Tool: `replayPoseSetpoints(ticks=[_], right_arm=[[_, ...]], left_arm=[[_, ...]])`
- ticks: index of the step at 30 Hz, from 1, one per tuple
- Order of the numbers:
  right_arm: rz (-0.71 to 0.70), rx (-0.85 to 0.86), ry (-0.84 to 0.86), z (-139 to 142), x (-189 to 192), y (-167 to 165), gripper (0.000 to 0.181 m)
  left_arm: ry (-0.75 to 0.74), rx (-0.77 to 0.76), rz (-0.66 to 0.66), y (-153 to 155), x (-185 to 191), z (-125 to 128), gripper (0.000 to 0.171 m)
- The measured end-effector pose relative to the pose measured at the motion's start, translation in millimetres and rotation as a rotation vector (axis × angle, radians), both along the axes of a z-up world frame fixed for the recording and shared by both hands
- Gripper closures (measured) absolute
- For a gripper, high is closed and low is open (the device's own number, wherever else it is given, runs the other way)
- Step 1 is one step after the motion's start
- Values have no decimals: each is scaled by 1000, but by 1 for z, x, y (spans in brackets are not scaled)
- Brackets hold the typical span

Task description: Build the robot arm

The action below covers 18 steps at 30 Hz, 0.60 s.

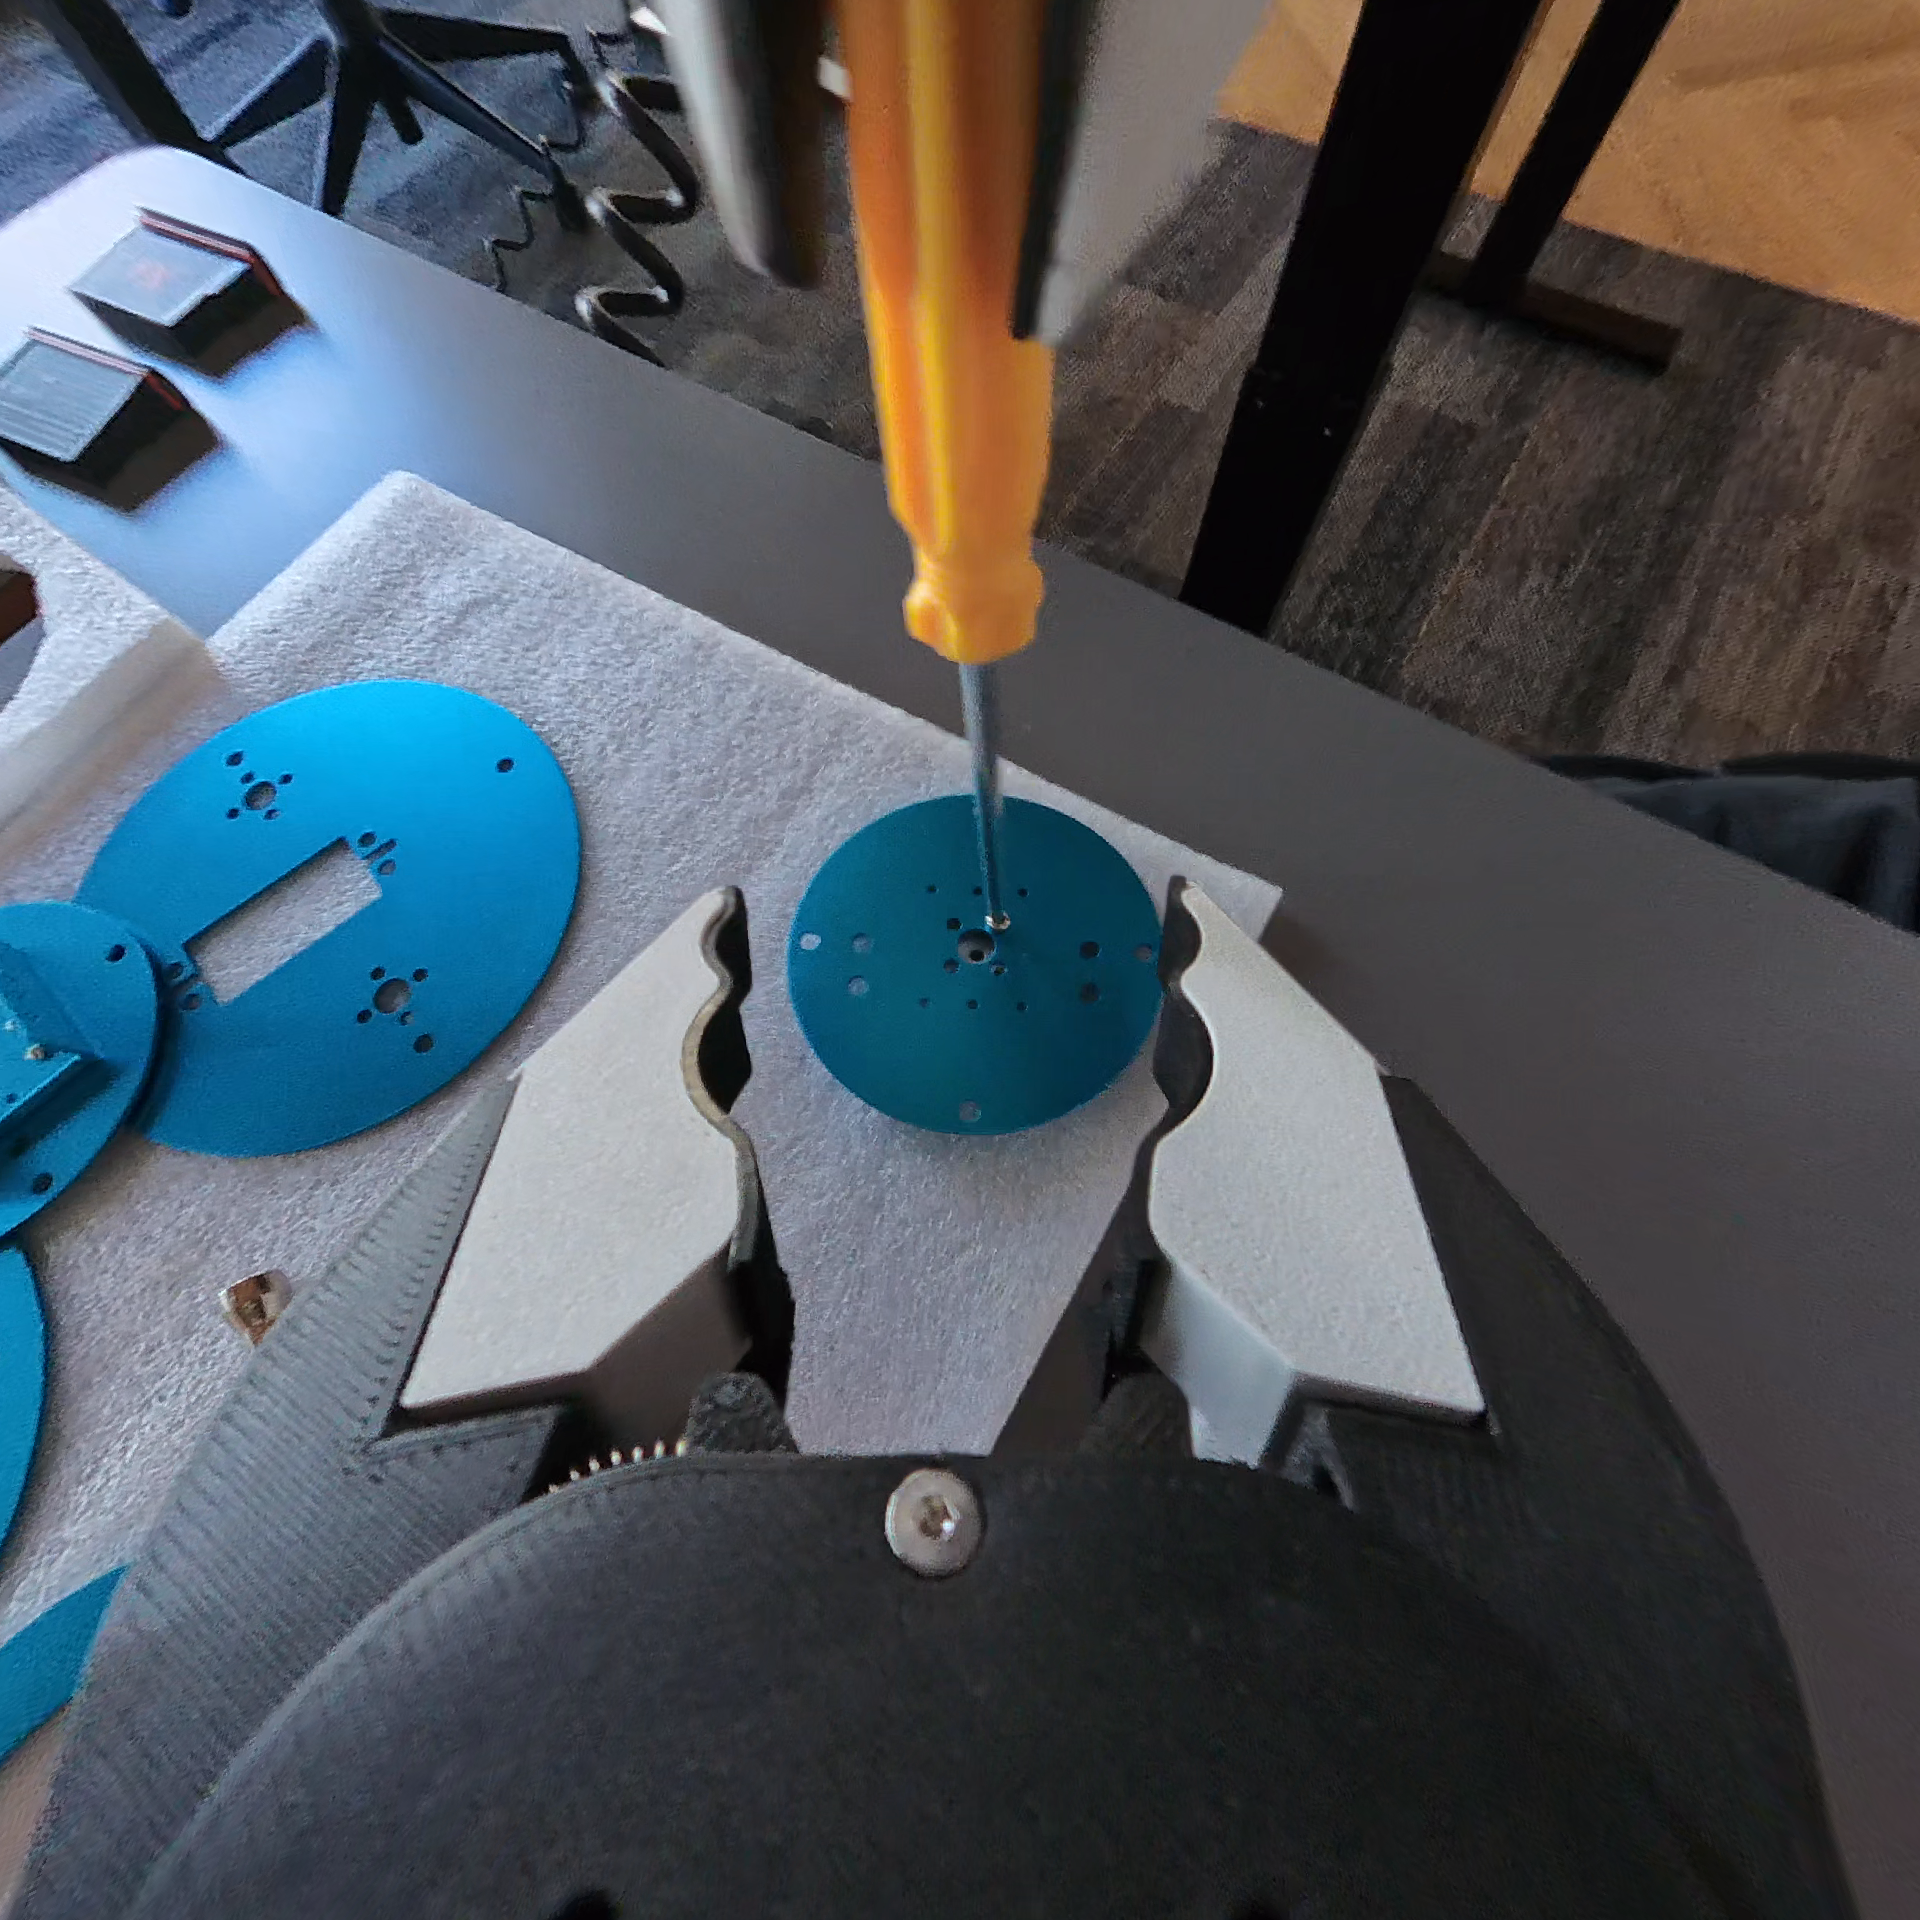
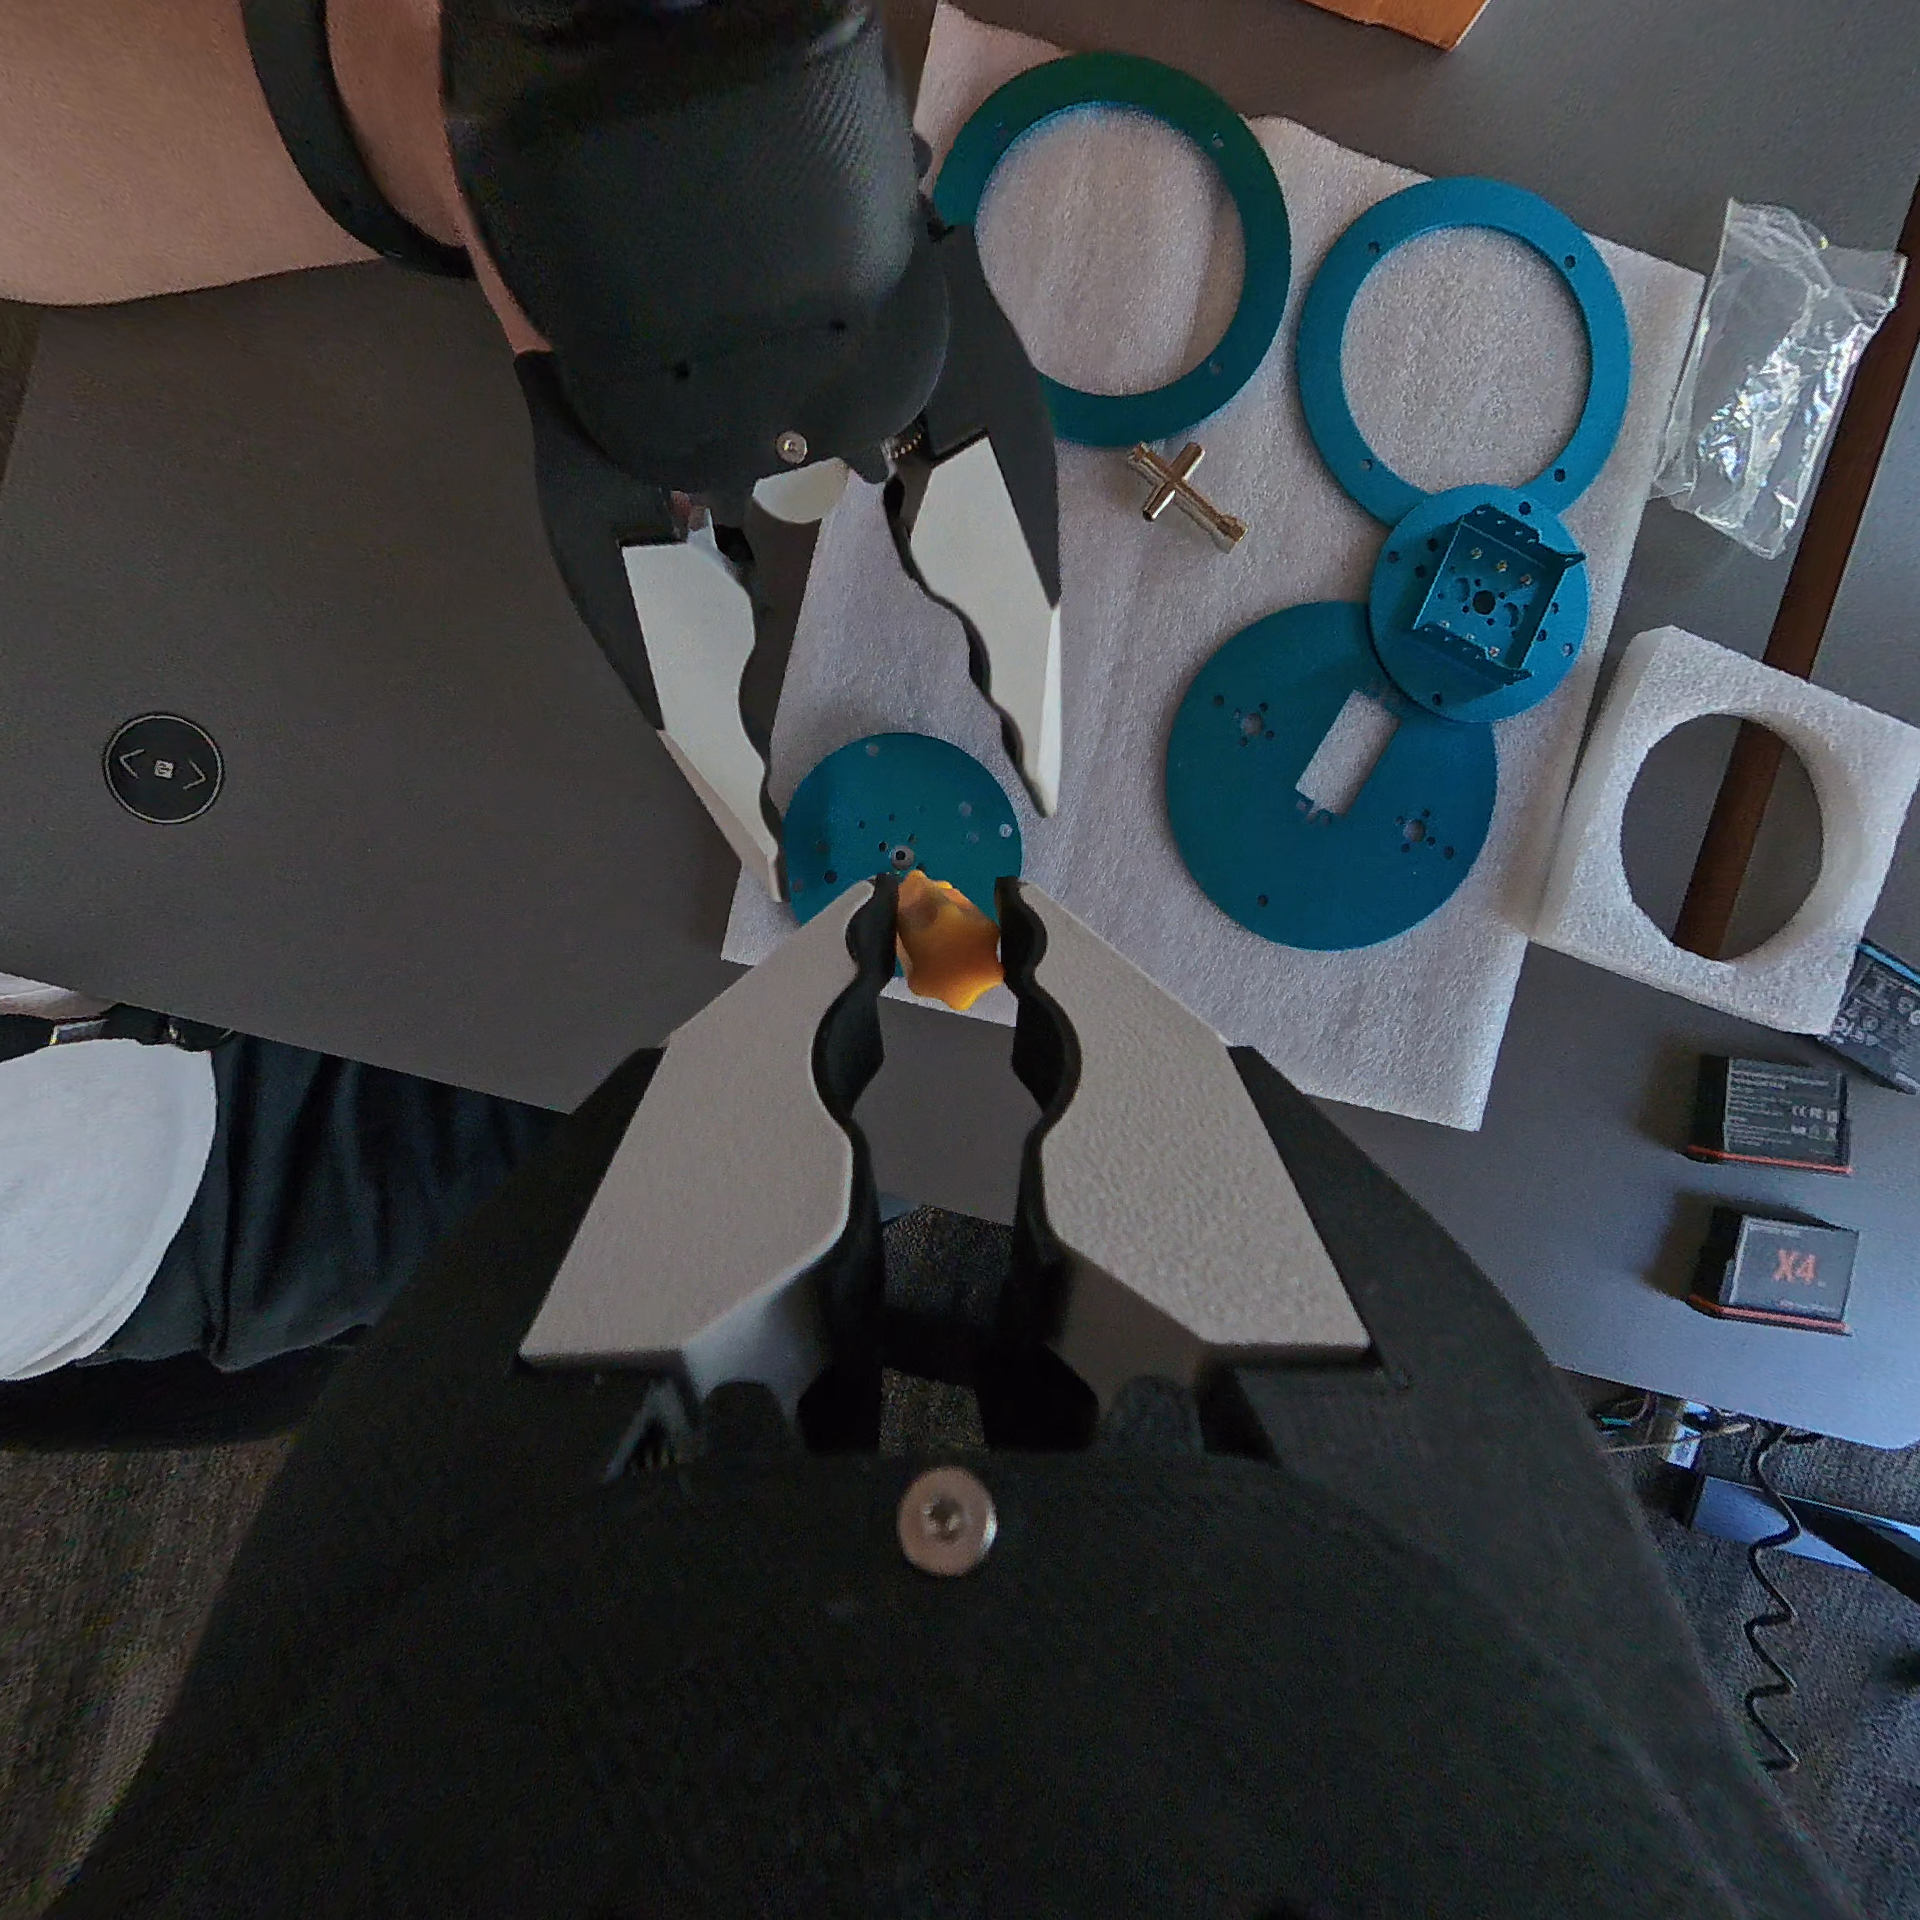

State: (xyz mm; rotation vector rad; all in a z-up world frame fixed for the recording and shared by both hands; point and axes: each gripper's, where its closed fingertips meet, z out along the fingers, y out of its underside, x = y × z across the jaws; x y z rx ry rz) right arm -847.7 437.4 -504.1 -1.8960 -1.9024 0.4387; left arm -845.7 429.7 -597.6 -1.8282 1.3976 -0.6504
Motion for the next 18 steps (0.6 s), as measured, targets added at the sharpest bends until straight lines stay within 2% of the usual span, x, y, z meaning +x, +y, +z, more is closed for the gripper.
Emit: replayPoseSetpoints(ticks=[3, 7, 15, 18], right_arm=[[14, 12, -5, 0, -2, 0, 162], [37, 23, -17, 1, -4, -1, 162], [97, 31, -4, 1, -10, -1, 161], [118, 31, 10, 2, -12, 0, 162]], left_arm=[[66, 19, -4, 0, 2, -13, 92], [100, -45, -10, -3, 0, -27, 89], [97, -99, 6, -4, -2, -26, 90], [52, -87, 19, -2, -1, -15, 97]])
